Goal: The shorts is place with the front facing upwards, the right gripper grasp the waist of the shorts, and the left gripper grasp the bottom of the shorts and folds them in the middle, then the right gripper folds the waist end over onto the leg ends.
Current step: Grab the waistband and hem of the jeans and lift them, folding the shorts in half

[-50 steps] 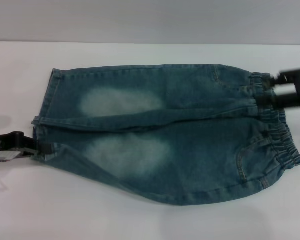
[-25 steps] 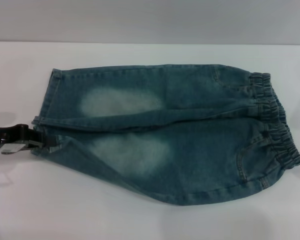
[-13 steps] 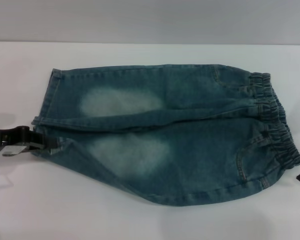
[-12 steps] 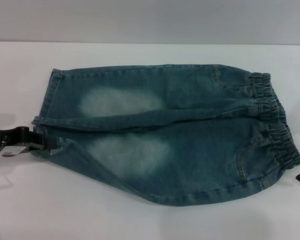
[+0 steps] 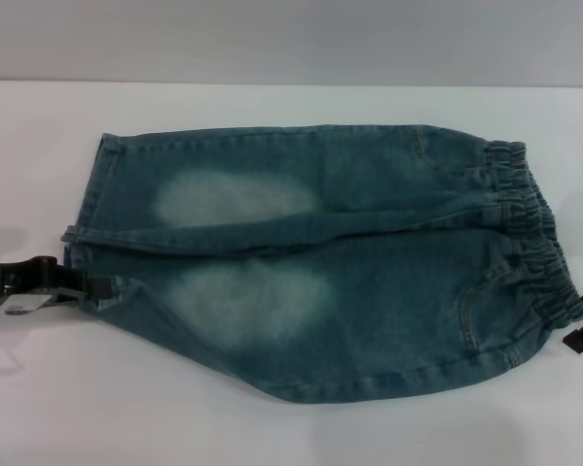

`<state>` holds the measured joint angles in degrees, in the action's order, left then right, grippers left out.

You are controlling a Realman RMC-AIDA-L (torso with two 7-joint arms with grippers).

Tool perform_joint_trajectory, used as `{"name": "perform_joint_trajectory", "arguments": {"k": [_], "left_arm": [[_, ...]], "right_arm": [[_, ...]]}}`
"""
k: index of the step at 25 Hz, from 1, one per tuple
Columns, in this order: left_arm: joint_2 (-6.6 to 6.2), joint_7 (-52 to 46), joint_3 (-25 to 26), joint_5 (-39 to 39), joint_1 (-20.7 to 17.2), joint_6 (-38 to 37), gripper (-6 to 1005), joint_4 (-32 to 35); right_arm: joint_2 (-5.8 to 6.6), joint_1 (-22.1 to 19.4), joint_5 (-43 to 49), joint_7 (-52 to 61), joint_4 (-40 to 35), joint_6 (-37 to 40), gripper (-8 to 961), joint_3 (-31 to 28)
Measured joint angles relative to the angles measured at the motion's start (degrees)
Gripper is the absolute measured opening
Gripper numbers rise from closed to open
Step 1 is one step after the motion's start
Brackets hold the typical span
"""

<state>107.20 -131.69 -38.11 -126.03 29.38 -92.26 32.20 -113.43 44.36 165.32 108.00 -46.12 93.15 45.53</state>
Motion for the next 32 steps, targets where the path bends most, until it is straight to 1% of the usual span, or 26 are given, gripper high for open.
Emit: {"name": "perform_joint_trajectory", "arguments": {"k": [4,9,20,25,28,32], "left_arm": [[0.13,0.1,0.0,0.0,-0.2,0.0,102,0.0],[0.13,0.1,0.1,0.0,-0.2,0.0,106,0.0],[0.04,0.5,0.1,0.0,0.0,0.1,115,0.0],[-0.03,0.7,0.1,0.0,0.0,0.1,118,0.0],[-0.12,0.7,0.2,0.0,0.1,0.2,121,0.0],[-0.16,0.9,0.6,0.0,0.2,0.3,124,0.0]], "right_arm": [[-0.35,0.1,-0.1,-0.3,-0.2,0.2,628,0.0],[-0.45,0.2,-0.6,-0.4,-0.8,0.9,628,0.0],[-0.49,0.2,-3.6,-1.2,-2.8,1.8,545,0.0],[-0.98,0.2,-3.9,-1.8,-2.8,1.9,508,0.0],[-1.01,0.2,-3.9,-1.9,-2.8,1.6,485,0.0],[-1.01,0.1,-3.9,-2.0,-2.3,0.8,288,0.0]]}}
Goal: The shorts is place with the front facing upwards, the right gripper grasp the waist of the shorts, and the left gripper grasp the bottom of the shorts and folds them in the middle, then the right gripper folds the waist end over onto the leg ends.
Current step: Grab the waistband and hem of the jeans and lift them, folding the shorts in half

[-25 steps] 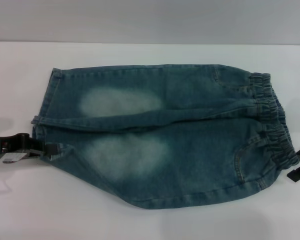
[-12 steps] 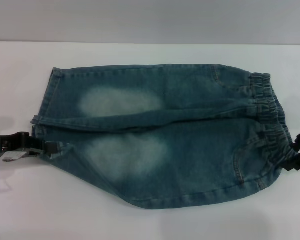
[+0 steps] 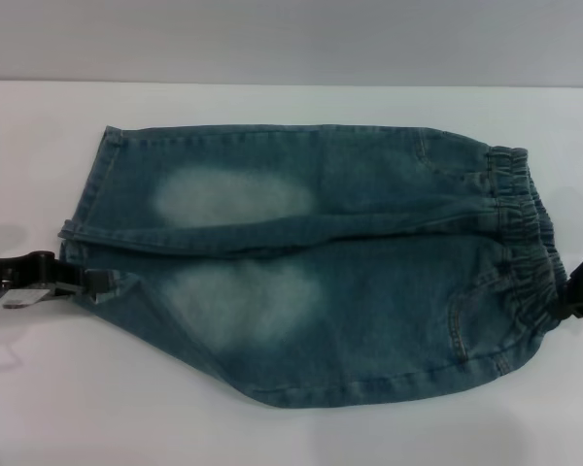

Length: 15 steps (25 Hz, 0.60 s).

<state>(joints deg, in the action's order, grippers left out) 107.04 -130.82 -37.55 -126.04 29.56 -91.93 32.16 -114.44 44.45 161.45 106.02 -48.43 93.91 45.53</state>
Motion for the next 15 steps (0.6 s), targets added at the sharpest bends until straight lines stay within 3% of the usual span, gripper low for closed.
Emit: {"name": "perform_joint_trajectory", "arguments": {"k": [7,15], "left_arm": [[0.42,0.7,0.9,0.0,0.1,0.3,129,0.0],[1.22,1.3,1.4,0.0,0.1,0.3,135,0.0]], "right_arm": [[-0.22,-0.7,-0.3,-0.1,1.2,-3.1,18,0.0],[-0.87,-0.7,-0.8,-0.2,2.7,-5.2,11,0.0]]}}
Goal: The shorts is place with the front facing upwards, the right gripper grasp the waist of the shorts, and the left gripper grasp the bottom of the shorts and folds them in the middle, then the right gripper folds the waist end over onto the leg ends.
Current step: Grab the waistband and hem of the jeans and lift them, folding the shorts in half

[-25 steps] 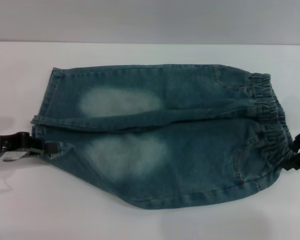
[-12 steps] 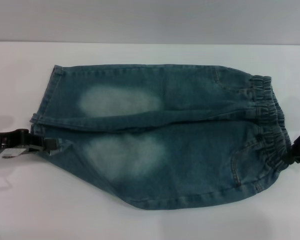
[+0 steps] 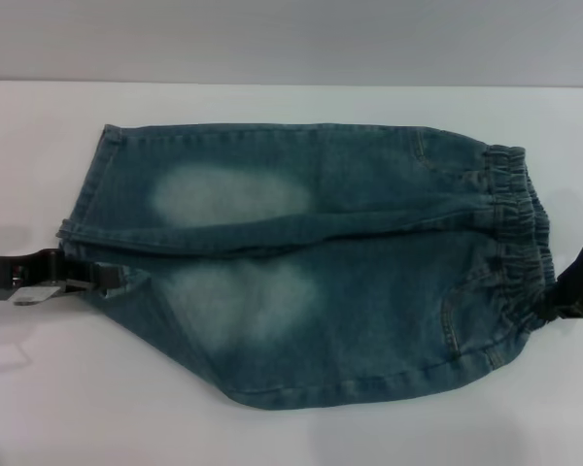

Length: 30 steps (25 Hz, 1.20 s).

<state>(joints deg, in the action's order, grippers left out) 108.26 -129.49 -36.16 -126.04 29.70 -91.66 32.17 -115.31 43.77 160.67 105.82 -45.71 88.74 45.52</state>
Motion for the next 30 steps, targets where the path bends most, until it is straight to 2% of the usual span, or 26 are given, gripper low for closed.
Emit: {"name": "perform_joint_trajectory", "arguments": {"k": [9,11,18,21,24,30], "left_arm": [[-0.01,0.8,1.1,0.0,0.4,0.2,142,0.0],[-0.12,0.8,2.3,0.0,0.7,0.2,143,0.0],[-0.48,0.3,9.0,0.0,2.8,0.2,148,0.1],[-0.50,0.3,12.1,0.1,4.4,0.9,151,0.3],[-0.35,0.5,14.4,0.2,5.5,2.7,153,0.3],[0.05,0.9,14.9,2.2,6.7,9.6,157,0.3]], "right_arm": [[-0.22,-0.3,-2.7,-0.6,1.1,-1.8,27,-0.5],[0.19,-0.9,-5.4,-0.7,0.9,-1.8,31,-0.6],[3.07,-5.7,-20.7,-0.8,0.6,-3.3,44,-2.5],[3.33,-7.7,-26.0,-1.4,0.9,-5.0,49,-4.3],[2.97,-9.7,-30.2,-2.2,1.0,-7.4,54,-5.4],[0.57,-12.4,-39.8,-5.3,1.7,-13.9,65,-6.1]]}}
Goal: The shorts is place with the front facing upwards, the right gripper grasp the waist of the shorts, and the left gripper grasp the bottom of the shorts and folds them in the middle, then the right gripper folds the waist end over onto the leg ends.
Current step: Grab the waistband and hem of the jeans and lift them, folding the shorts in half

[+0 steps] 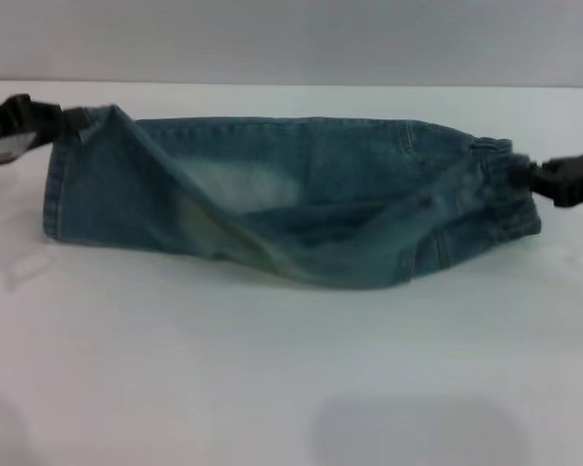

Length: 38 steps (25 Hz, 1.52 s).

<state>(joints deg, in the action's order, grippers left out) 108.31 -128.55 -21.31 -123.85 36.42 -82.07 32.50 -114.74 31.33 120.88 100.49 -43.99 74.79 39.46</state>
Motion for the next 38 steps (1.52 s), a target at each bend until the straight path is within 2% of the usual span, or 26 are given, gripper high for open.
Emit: {"name": "perform_joint_trajectory", "arguments": {"k": [4,6,11,18,26,38], "left_arm": [[0.46,1.1,-0.3,1.1,0.4,4.0,160,-0.2],[0.93,1.7,-0.4,1.3,0.6,6.2,162,-0.2],[1.84,3.3,-1.2,1.0,0.8,12.3,166,-0.3],[2.89,3.8,-6.1,1.3,0.7,20.3,171,-0.2],[4.00,5.7,-9.1,1.2,1.5,26.7,177,-0.3],[5.87,10.2,-11.2,1.2,2.5,31.1,186,-0.4]], "right_arm": [[-1.68,0.1,-3.3,-2.3,2.1,-6.6,73,-0.2],[-2.08,0.7,-5.1,-4.0,4.1,-9.3,76,-0.3],[-2.34,2.5,-8.9,-7.8,8.9,-14.2,85,-0.5],[-3.08,4.9,-9.5,-9.1,11.8,-22.3,98,-0.5],[-3.44,6.3,-17.1,-15.6,15.8,-27.6,113,0.0],[-3.56,7.0,-17.4,-17.0,18.3,-32.3,134,0.0]]}}
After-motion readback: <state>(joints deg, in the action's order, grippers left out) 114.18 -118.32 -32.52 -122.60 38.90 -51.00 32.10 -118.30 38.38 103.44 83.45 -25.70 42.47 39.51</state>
